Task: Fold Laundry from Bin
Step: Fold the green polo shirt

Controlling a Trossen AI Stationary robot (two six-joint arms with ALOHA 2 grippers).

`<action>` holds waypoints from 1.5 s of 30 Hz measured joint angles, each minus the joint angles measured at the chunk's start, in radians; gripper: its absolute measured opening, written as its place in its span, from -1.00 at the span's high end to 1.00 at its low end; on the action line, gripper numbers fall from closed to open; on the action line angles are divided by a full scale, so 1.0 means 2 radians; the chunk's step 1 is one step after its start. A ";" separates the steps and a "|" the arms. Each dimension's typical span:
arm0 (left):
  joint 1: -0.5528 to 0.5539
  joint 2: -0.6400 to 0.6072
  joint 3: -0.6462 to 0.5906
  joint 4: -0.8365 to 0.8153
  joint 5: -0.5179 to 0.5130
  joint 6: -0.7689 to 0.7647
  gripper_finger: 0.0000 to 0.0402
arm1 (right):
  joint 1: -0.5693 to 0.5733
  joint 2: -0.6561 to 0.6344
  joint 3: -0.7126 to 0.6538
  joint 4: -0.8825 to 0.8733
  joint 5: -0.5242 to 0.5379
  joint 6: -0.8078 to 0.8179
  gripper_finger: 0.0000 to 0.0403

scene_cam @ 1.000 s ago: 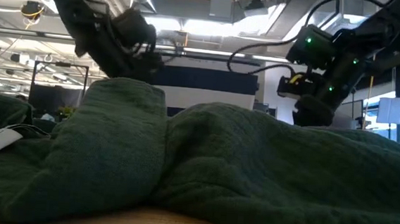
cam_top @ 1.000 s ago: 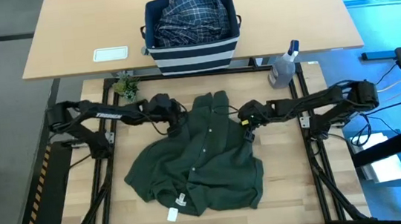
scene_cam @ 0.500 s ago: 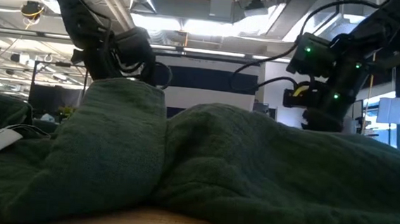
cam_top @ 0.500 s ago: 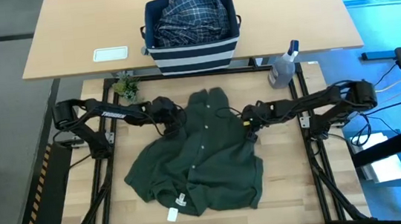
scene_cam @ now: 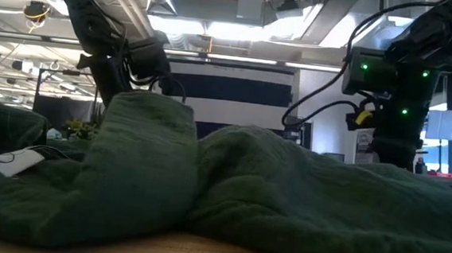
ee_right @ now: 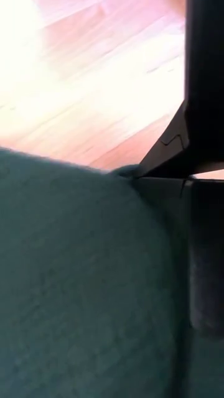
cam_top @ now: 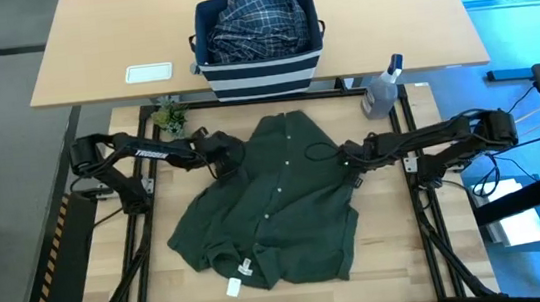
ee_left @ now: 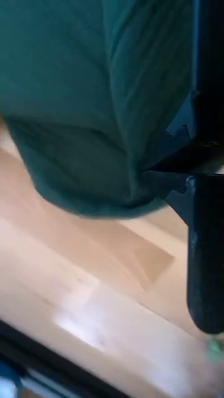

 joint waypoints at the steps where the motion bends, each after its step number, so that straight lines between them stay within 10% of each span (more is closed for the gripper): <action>1: 0.000 -0.004 0.000 -0.004 -0.008 -0.002 1.00 | 0.000 -0.003 -0.001 -0.007 0.001 0.002 1.00; 9: 0.004 -0.071 0.000 -0.052 -0.089 -0.023 1.00 | 0.000 -0.021 0.000 -0.028 -0.003 0.014 1.00; 19: 0.012 -0.116 0.000 0.010 -0.022 0.017 1.00 | 0.000 -0.025 0.013 0.038 0.003 -0.007 1.00; 35: 0.085 0.003 0.000 0.121 0.128 0.033 1.00 | 0.000 -0.019 0.016 0.185 0.001 -0.070 1.00; 45: 0.103 0.049 0.001 0.125 0.081 0.028 1.00 | 0.000 0.021 0.015 0.176 0.003 -0.062 1.00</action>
